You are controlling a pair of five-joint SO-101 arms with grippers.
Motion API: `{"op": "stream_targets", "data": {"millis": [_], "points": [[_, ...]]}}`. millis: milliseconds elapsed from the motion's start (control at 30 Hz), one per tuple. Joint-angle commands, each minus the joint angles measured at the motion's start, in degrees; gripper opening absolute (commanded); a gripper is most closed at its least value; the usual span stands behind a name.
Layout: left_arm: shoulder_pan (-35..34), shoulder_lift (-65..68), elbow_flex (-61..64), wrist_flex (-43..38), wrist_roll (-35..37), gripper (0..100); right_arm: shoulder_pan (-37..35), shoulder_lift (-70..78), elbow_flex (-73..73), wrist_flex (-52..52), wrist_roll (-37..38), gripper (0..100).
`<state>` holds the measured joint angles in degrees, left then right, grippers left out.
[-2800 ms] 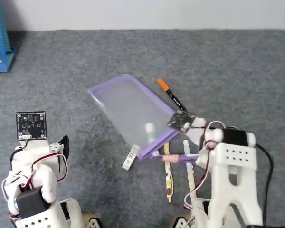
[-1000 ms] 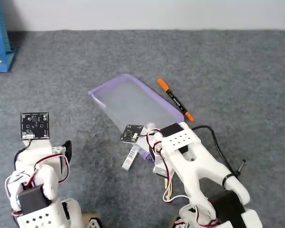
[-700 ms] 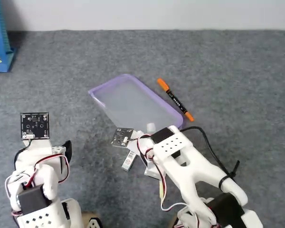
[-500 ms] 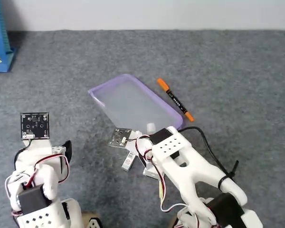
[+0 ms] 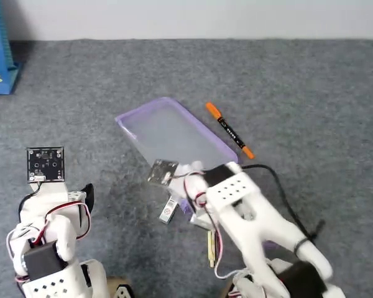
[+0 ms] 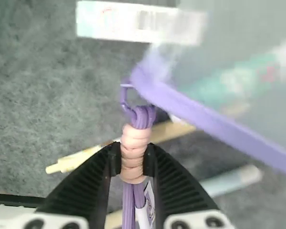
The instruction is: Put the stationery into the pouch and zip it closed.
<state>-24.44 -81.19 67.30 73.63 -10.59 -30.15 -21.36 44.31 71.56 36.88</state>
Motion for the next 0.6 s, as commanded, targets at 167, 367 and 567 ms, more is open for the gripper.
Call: {"op": "stream_targets", "data": {"millis": [167, 367, 567], "points": [[13.36, 0.0, -0.57, 1.41, -2.55, 27, 2.51, -26.77, -3.43, 7.08, -0.35, 0.9], [23.65, 0.26, -0.75, 1.05, 2.2, 36, 2.77, -36.53, -3.34, 8.13, -0.88, 0.9], [30.24, 0.0, -1.01, 0.53, 9.49, 39, 2.42, -41.01, -3.34, 7.87, -2.81, 0.9]]}}
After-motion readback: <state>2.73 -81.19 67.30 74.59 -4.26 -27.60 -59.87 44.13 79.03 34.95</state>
